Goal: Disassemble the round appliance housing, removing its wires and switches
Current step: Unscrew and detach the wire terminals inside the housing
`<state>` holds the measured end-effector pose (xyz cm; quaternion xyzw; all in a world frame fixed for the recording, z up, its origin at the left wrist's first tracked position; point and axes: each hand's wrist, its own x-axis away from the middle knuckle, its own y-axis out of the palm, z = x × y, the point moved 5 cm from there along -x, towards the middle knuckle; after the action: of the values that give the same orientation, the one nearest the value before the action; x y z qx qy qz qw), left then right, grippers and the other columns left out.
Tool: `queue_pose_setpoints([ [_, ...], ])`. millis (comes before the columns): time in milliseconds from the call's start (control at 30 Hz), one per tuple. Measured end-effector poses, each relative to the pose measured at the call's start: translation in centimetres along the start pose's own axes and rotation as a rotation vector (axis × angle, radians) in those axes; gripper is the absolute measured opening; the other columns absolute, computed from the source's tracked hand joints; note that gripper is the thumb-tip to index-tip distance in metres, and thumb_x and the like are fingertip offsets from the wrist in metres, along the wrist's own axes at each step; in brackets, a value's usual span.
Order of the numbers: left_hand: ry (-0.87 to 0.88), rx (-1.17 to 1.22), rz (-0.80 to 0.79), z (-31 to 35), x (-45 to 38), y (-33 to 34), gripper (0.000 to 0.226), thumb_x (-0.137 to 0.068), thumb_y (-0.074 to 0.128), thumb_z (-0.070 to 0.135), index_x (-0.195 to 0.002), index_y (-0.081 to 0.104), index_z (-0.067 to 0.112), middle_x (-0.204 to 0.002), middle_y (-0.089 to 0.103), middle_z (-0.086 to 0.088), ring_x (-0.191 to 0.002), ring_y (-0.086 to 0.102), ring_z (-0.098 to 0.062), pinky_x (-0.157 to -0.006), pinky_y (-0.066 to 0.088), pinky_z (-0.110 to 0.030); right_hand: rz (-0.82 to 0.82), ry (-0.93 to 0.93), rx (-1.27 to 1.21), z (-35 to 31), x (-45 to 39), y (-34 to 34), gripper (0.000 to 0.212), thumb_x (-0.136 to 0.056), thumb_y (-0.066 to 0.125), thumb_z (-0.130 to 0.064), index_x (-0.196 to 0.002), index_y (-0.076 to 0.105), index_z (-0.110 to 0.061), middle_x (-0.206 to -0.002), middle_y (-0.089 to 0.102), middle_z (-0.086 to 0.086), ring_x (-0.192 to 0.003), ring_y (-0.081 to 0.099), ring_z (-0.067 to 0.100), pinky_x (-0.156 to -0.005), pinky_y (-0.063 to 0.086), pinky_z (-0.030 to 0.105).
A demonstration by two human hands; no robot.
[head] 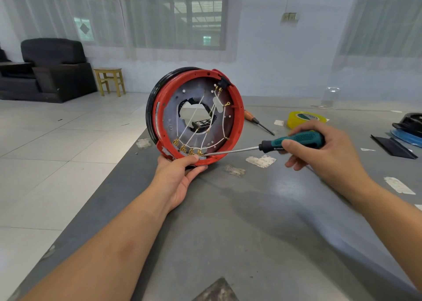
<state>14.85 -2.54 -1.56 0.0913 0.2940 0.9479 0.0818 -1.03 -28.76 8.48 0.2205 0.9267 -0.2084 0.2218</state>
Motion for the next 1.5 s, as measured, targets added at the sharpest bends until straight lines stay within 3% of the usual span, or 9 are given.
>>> queue_pose_setpoints([
  [167, 0.014, -0.057, -0.009, 0.0, 0.1, 0.3, 0.066, -0.088, 0.064, -0.022, -0.140, 0.040, 0.011, -0.132, 0.065, -0.029, -0.109, 0.073, -0.043, -0.093, 0.061, -0.059, -0.093, 0.022, 0.137, 1.1, 0.8, -0.3, 0.013, -0.086, 0.079, -0.025, -0.095, 0.078, -0.035, -0.067, 0.070, 0.002, -0.050, 0.057, 0.012, -0.048, 0.047, 0.020],
  [400, -0.025, -0.078, -0.022, 0.2, -0.2, -0.1, 0.070, -0.088, 0.063, -0.023, -0.141, 0.042, 0.017, -0.130, 0.067, -0.027, -0.105, 0.075, -0.044, -0.088, 0.063, -0.056, -0.287, -0.046, 0.383, 1.4, 1.5, -0.3, 0.025, -0.089, 0.072, -0.038, -0.101, 0.072, -0.060, -0.080, 0.070, -0.025, -0.068, 0.062, 0.002, -0.055, 0.045, 0.010],
  [500, -0.053, -0.080, -0.046, 0.6, -0.2, -0.3, 0.071, -0.088, 0.063, -0.023, -0.142, 0.042, 0.018, -0.129, 0.068, -0.026, -0.103, 0.076, -0.044, -0.086, 0.064, -0.057, -0.399, -0.089, 0.572, 2.2, 2.0, 0.5, 0.028, -0.091, 0.067, -0.040, -0.110, 0.068, -0.061, -0.079, 0.066, -0.034, -0.067, 0.062, 0.002, -0.056, 0.044, 0.011],
  [633, -0.079, -0.090, -0.043, 1.0, -0.1, -0.7, 0.069, -0.090, 0.059, -0.024, -0.141, 0.041, 0.020, -0.128, 0.068, -0.029, -0.100, 0.076, -0.046, -0.084, 0.063, -0.058, -0.461, -0.143, 0.732, 3.4, 2.8, 1.9, 0.038, -0.095, 0.056, -0.045, -0.131, 0.061, -0.050, -0.070, 0.061, -0.028, -0.074, 0.061, -0.005, -0.059, 0.045, 0.011],
  [900, -0.085, -0.215, -0.053, 1.4, 0.3, -1.0, 0.059, -0.095, 0.061, -0.017, -0.145, 0.042, 0.008, -0.111, 0.072, -0.035, -0.091, 0.076, -0.050, -0.072, 0.066, -0.055, -0.439, -0.183, 0.791, 3.2, 3.4, 3.0, 0.051, -0.090, 0.040, -0.061, -0.139, 0.053, -0.054, -0.067, 0.055, -0.029, -0.070, 0.062, -0.004, -0.051, 0.043, 0.012],
  [1000, -0.078, -0.215, -0.045, 1.4, 0.3, -1.0, 0.051, -0.095, 0.061, -0.017, -0.139, 0.045, 0.005, -0.107, 0.074, -0.034, -0.089, 0.077, -0.049, -0.070, 0.066, -0.052, -0.418, -0.187, 0.802, 2.9, 3.7, 3.3, 0.051, -0.091, 0.039, -0.061, -0.138, 0.055, -0.051, -0.063, 0.050, -0.032, -0.075, 0.060, -0.010, -0.048, 0.040, 0.009],
  [1100, -0.060, -0.219, -0.039, 1.5, 0.3, -1.0, 0.040, -0.095, 0.061, -0.017, -0.129, 0.050, 0.001, -0.102, 0.075, -0.033, -0.088, 0.077, -0.048, -0.072, 0.066, -0.052, -0.400, -0.186, 0.812, 2.9, 4.0, 3.4, 0.049, -0.091, 0.041, -0.059, -0.136, 0.058, -0.049, -0.063, 0.047, -0.035, -0.060, 0.060, -0.002, -0.050, 0.042, 0.010],
  [1267, -0.024, -0.173, -0.029, 1.4, -0.1, -1.3, 0.036, -0.094, 0.060, -0.019, -0.118, 0.052, 0.007, -0.108, 0.075, -0.032, -0.092, 0.077, -0.048, -0.076, 0.065, -0.055, -0.398, -0.143, 0.789, 3.6, 4.3, 3.8, 0.048, -0.094, 0.044, -0.056, -0.138, 0.058, -0.046, -0.080, 0.062, -0.021, -0.068, 0.063, 0.005, -0.057, 0.048, 0.015],
  [1500, 0.009, -0.105, -0.004, 1.3, -0.6, -1.6, 0.036, -0.092, 0.061, -0.020, -0.123, 0.056, -0.002, -0.101, 0.077, -0.027, -0.091, 0.078, -0.043, -0.074, 0.066, -0.052, -0.384, -0.123, 0.743, 4.2, 4.5, 4.1, 0.040, -0.097, 0.050, -0.050, -0.136, 0.060, -0.046, -0.079, 0.064, -0.020, -0.072, 0.060, 0.003, -0.052, 0.038, 0.013],
])
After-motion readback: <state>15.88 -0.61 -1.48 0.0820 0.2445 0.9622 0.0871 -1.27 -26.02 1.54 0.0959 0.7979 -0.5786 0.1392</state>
